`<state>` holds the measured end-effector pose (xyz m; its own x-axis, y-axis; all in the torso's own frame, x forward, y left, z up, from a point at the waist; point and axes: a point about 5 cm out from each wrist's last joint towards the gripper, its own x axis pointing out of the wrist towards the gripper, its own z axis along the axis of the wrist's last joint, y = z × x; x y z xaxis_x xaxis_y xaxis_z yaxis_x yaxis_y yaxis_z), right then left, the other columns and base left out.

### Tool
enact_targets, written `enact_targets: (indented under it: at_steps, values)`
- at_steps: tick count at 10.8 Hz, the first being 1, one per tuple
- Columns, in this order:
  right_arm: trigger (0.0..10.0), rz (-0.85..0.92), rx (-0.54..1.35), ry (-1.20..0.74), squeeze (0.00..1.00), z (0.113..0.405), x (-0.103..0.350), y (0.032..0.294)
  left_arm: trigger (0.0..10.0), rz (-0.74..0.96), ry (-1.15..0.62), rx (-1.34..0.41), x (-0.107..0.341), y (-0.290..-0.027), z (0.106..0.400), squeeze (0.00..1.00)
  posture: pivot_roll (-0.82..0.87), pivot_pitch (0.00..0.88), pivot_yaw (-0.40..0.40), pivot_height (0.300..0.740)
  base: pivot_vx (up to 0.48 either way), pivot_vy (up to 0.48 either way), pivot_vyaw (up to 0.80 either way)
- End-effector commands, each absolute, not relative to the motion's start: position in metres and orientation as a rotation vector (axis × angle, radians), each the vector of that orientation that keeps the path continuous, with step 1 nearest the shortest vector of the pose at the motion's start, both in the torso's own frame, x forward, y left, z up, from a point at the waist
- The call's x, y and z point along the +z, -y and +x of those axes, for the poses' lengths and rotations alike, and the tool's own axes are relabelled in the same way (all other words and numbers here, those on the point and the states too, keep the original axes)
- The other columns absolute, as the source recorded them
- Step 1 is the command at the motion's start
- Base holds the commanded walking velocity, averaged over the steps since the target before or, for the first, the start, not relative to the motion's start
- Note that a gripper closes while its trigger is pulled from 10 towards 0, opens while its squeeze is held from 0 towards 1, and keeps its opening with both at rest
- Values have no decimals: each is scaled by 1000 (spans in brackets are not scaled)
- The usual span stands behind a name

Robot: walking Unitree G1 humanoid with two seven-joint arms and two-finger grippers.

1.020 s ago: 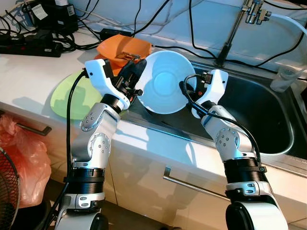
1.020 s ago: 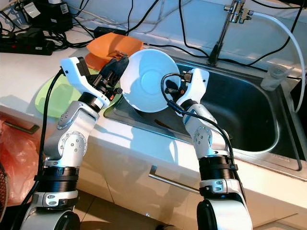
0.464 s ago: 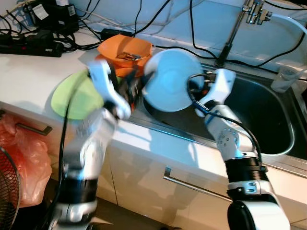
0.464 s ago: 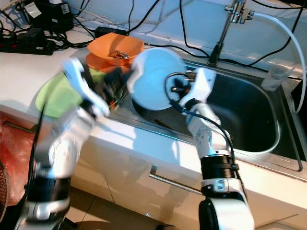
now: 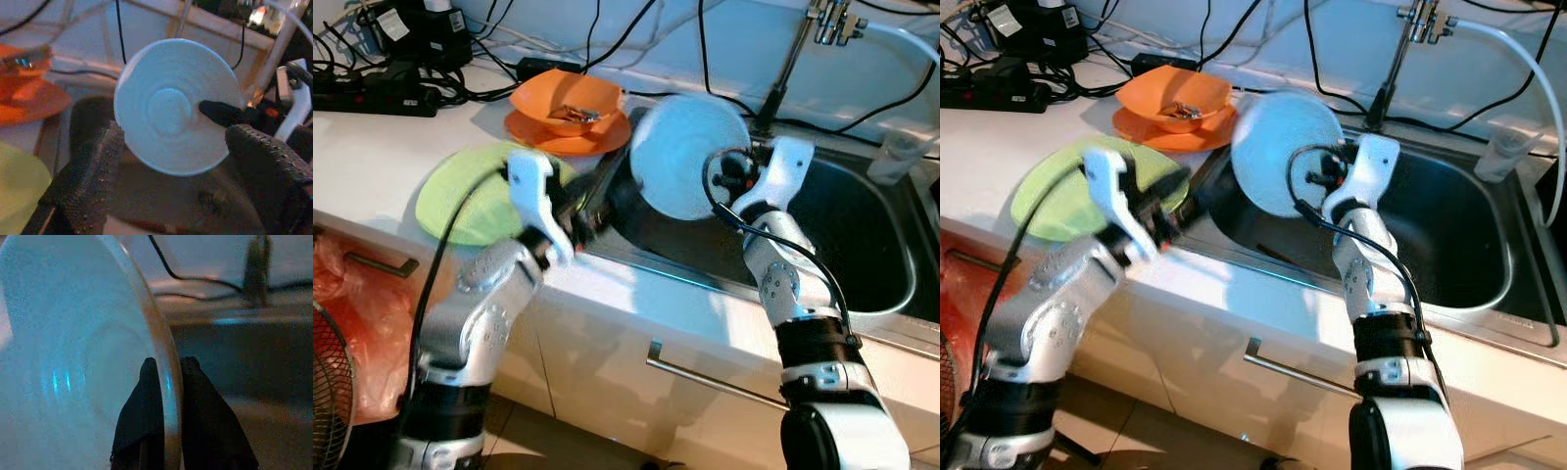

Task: Kitchen organization

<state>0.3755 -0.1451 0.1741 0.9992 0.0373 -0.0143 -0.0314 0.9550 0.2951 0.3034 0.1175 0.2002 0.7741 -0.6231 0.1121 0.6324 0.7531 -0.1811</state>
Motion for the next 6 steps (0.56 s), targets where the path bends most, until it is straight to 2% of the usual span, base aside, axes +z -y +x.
enact_targets:
  at_steps: [1,3,6]
  values:
    - [10000,314,9,26,0,380,187,151,10000,-181,51,-730,205,-113,299,1000,22,61,-56,740,0,0,0]
    - [10000,360,-83,-44,0,389,175,159,10000,-131,15,-745,202,-118,295,1000,52,77,-41,740,0,0,0]
    - [10000,572,-257,-173,0,392,148,180,10000,-80,-13,-735,203,-127,291,1000,86,104,-15,740,0,0,0]
